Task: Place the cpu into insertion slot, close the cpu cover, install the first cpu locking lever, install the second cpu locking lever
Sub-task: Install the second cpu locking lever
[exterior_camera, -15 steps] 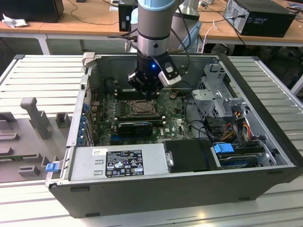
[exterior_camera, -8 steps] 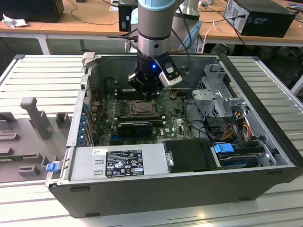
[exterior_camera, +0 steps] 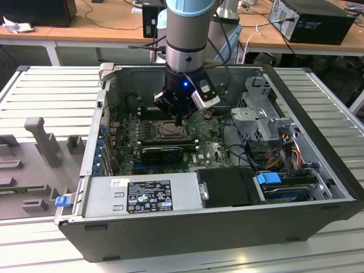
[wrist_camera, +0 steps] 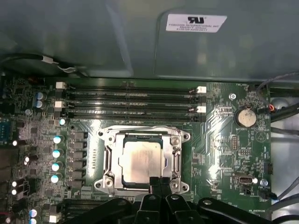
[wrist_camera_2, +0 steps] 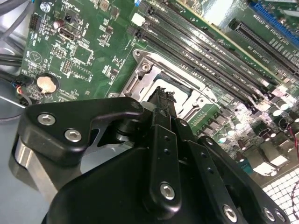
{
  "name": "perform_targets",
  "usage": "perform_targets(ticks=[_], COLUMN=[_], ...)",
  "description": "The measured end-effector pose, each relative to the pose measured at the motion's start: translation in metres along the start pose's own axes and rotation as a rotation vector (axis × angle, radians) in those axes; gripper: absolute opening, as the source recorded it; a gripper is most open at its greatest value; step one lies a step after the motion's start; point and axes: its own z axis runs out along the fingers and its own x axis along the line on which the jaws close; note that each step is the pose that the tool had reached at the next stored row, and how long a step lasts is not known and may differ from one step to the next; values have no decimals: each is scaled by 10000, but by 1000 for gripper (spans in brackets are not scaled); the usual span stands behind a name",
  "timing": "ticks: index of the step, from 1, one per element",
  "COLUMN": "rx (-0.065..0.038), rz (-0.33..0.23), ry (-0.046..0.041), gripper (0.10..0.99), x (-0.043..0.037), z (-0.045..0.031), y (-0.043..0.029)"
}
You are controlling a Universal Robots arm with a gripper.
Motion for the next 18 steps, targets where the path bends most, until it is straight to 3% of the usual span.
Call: perform_targets(ticks=[18], rx=[0], rz=[1], ry=[2], gripper=[106], x=[2], z=[-5], y=[-70])
